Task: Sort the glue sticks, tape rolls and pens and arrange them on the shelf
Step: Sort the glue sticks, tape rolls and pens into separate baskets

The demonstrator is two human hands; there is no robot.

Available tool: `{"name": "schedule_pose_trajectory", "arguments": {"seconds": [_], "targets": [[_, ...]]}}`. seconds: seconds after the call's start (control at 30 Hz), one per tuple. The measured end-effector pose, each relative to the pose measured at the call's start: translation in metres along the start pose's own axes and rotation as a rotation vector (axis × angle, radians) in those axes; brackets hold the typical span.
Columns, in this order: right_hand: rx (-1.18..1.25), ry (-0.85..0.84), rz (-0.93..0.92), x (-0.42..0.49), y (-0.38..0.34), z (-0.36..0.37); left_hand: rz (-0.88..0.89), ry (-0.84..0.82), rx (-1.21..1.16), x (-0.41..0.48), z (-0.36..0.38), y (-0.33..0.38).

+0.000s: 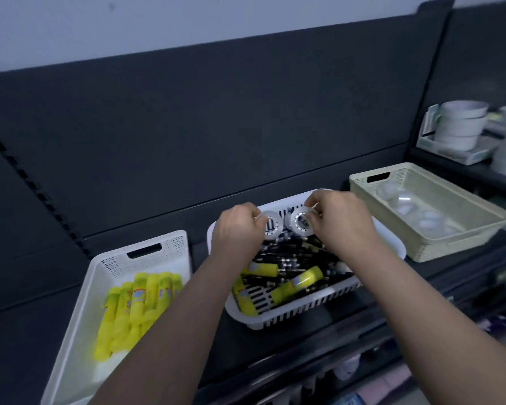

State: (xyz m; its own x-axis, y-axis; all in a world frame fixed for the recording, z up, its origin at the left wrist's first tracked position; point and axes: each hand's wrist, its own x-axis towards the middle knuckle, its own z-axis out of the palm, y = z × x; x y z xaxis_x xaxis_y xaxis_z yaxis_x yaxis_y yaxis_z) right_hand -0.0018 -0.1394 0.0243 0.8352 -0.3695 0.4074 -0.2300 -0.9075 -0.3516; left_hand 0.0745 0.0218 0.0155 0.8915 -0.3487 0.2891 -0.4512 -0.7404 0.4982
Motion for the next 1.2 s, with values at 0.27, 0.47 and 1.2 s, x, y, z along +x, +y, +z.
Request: {"name": "schedule_pose_trajectory", "arguments": {"seconds": [0.27, 0.47, 1.2], "targets": [[-0.069, 0.044, 0.149, 0.035, 0.140, -0.024, 0.106, -0.029, -0.052, 0.049, 0.072, 0.109], [-0.190, -0.026, 0.295, 0.063, 0.254, -0.039, 0.114, -0.131, -0.048, 0.075, 0.139, 0.187], [-0.084, -0.160, -0.188, 0.077, 0.235, -0.032, 0.004, -0.089, 0.219, 0.105, 0.153, 0.194]]}}
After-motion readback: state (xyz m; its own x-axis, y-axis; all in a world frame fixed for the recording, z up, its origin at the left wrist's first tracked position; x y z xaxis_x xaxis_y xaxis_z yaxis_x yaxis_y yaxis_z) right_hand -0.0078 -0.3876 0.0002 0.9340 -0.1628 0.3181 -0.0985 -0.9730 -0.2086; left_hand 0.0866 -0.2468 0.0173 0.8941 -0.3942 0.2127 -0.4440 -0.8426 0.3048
